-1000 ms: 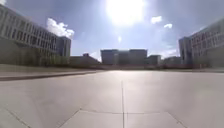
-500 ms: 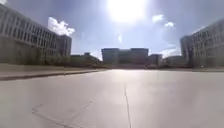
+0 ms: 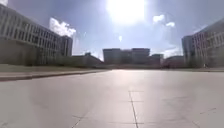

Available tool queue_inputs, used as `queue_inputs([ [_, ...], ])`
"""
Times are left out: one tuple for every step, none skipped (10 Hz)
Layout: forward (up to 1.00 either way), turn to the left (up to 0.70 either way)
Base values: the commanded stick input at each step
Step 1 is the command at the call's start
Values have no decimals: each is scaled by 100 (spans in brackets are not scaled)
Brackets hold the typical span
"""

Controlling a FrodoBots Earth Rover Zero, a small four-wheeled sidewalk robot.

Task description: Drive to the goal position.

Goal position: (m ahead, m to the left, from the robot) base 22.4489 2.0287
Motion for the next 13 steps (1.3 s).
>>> queue_inputs([
  [100,0],
  [100,0],
  [100,0],
  [100,0],
  [100,0],
  [100,0],
  [100,0],
  [100,0],
  [100,0],
  [100,0],
  [100,0],
  [100,-10],
  [100,-40],
])
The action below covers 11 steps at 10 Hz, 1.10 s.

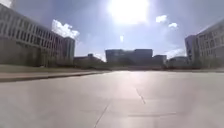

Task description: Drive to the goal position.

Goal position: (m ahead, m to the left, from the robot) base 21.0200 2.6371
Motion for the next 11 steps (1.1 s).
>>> queue_inputs([
  [100,-40],
  [100,-40],
  [100,-40],
  [100,-40],
  [100,0],
  [100,0],
  [100,0],
  [100,0],
  [100,0],
  [100,0],
  [100,0],
])
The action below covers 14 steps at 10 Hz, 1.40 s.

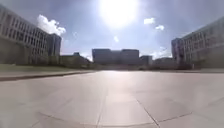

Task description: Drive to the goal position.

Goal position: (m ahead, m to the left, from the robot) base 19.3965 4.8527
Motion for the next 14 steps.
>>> queue_inputs([
  [100,0],
  [100,0],
  [100,0],
  [100,0],
  [100,0],
  [100,0],
  [100,0],
  [100,0],
  [100,0],
  [100,0],
  [100,0],
  [100,0],
  [100,0],
  [100,0],
])
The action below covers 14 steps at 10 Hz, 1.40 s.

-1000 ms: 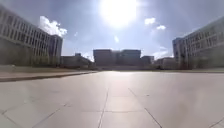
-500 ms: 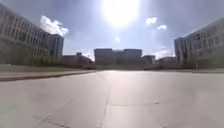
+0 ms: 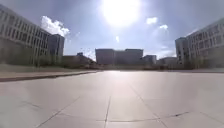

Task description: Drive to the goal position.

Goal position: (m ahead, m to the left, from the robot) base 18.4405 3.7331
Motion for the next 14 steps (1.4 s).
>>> queue_inputs([
  [100,0],
  [100,0],
  [100,0],
  [100,0],
  [100,0],
  [100,0],
  [100,0],
  [100,0],
  [100,0],
  [100,-28],
  [100,-40],
  [100,-35],
  [100,-18],
  [100,0],
])
